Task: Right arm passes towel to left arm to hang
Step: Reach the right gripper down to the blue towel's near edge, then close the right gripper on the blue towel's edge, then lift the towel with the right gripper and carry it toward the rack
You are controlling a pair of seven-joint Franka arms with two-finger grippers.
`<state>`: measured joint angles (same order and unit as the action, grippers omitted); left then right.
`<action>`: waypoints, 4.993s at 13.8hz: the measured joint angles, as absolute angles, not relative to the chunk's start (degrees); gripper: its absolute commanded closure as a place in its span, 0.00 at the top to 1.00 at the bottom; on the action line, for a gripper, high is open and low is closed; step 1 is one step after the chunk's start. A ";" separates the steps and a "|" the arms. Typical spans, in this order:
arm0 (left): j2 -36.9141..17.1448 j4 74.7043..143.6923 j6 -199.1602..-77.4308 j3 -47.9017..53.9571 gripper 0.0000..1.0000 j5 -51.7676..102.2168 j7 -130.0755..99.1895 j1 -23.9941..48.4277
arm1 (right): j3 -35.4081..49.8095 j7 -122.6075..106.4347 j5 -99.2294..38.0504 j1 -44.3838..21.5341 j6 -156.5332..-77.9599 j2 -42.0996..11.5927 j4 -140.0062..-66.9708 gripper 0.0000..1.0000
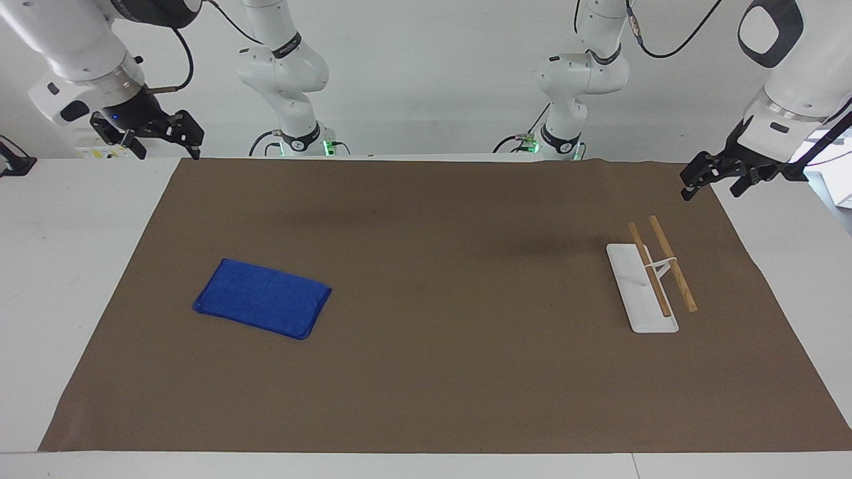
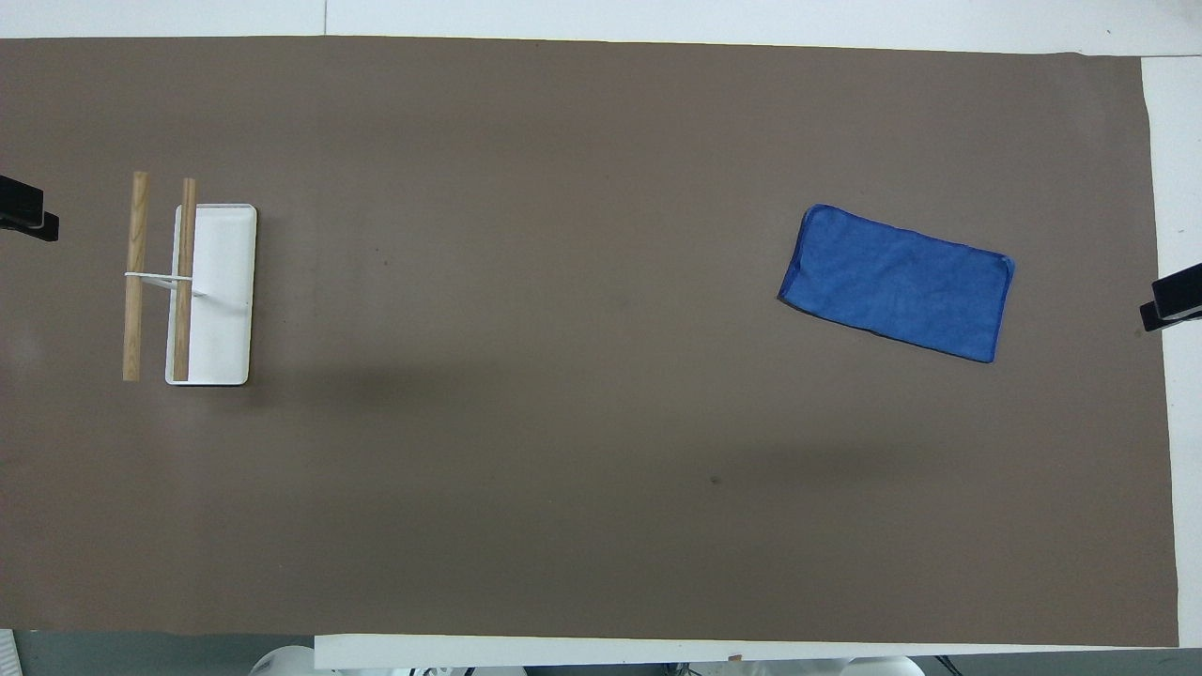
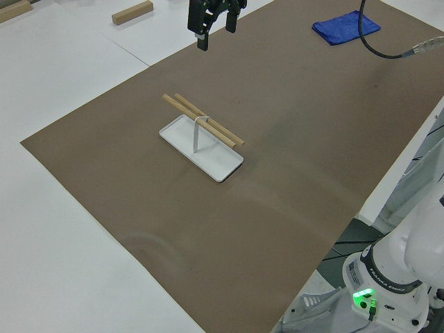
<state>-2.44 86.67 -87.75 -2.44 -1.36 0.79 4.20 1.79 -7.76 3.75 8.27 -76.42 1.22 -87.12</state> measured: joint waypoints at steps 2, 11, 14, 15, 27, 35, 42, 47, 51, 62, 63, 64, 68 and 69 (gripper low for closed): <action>-2.44 86.67 -87.75 -2.44 1.00 -1.36 0.79 4.20 | 1.80 -7.76 3.75 8.10 -76.47 1.24 -87.14 1.00; -2.44 86.67 -87.74 -2.44 1.00 -1.36 0.79 4.20 | 2.09 -7.76 3.66 7.58 -79.70 1.68 -87.97 1.00; -2.44 86.67 -87.74 -2.44 1.00 -1.36 0.79 4.20 | 2.49 -6.49 3.03 5.43 -92.28 1.79 -95.89 1.00; -2.44 86.67 -87.74 -2.44 1.00 -1.36 0.79 4.20 | 2.54 -5.21 1.73 4.91 -98.56 1.47 -100.59 1.00; -2.44 86.67 -87.72 -2.44 1.00 -1.36 0.79 4.20 | 2.42 3.54 -0.47 1.56 -133.03 -15.98 -118.33 0.96; -2.44 86.67 -87.72 -2.44 1.00 -1.36 0.79 4.20 | 2.40 3.55 -0.48 1.68 -134.27 -16.64 -118.95 0.68; -2.44 86.67 -87.72 -2.44 1.00 -1.36 0.79 4.20 | 2.33 2.37 -0.44 1.73 -134.35 -16.28 -119.24 0.10; -2.44 86.67 -87.72 -2.44 1.00 -1.36 0.79 4.20 | 2.41 1.96 -0.43 1.62 -132.43 -16.19 -118.39 0.00; -2.44 86.67 -87.72 -2.44 1.00 -1.36 0.79 4.20 | 5.59 2.09 -1.14 1.32 -117.86 -16.03 -108.28 0.00; -2.44 86.67 -87.72 -2.44 1.00 -1.36 0.79 4.20 | 14.71 45.65 -37.87 -7.56 -116.19 -15.65 -97.13 0.00; -2.44 86.67 -87.72 -2.43 1.00 -1.36 0.79 4.20 | 14.74 50.76 -40.43 -10.13 -119.78 -15.79 -97.29 0.00; -2.44 86.67 -87.72 -2.42 1.00 -1.36 0.79 4.24 | 14.76 54.63 -42.28 -12.22 -122.74 -15.92 -97.56 0.00; -2.15 88.43 -91.96 -1.78 1.00 -1.25 -5.34 5.64 | 14.76 62.16 -49.75 -17.63 -127.85 -16.35 -97.74 0.00; -1.64 90.79 -95.87 -1.62 1.00 -1.25 -10.43 7.02 | 14.76 62.42 -51.91 -18.19 -128.11 -16.34 -97.74 0.00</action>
